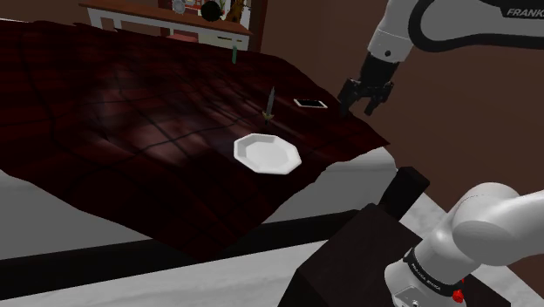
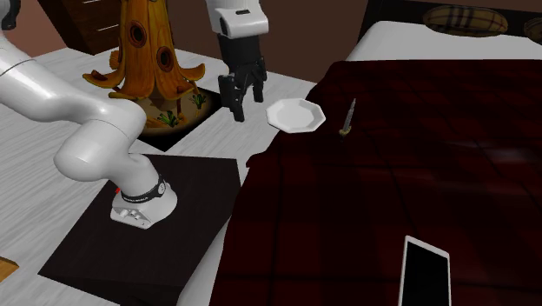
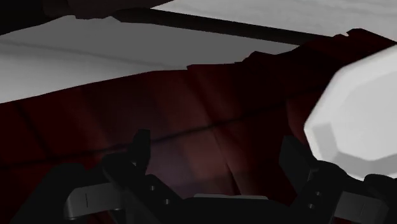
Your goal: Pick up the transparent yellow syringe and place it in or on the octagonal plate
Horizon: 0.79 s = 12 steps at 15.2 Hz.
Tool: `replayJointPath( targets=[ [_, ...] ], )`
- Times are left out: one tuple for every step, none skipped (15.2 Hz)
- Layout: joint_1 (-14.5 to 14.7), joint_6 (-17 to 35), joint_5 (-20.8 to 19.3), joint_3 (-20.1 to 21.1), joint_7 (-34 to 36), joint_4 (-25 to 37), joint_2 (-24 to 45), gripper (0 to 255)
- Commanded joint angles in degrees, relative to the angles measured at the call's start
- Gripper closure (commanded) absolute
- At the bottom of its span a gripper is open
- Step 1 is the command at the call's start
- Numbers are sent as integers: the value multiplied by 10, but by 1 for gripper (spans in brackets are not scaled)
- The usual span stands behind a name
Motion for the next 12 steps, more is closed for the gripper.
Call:
replayJointPath(
  targets=[
    [-7, 22, 5, 28, 59, 16, 33, 0],
    [-12, 33, 4, 42, 87, 26, 51, 0],
    [-16, 43, 3, 55, 115, 37, 70, 0],
    [-21, 52, 0, 68, 142, 49, 89, 0],
    [-27, 61, -4, 81, 170, 62, 109, 0],
    [-32, 68, -9, 93, 199, 77, 130, 0],
    [-38, 75, -16, 105, 227, 92, 152, 0],
    [-43, 80, -24, 116, 256, 109, 174, 0],
    [-48, 85, -33, 127, 285, 127, 196, 0],
    [-53, 88, -44, 138, 314, 145, 220, 0],
    [-57, 90, -56, 147, 344, 165, 244, 0],
    [-61, 91, -69, 156, 373, 187, 268, 0]
  ],
)
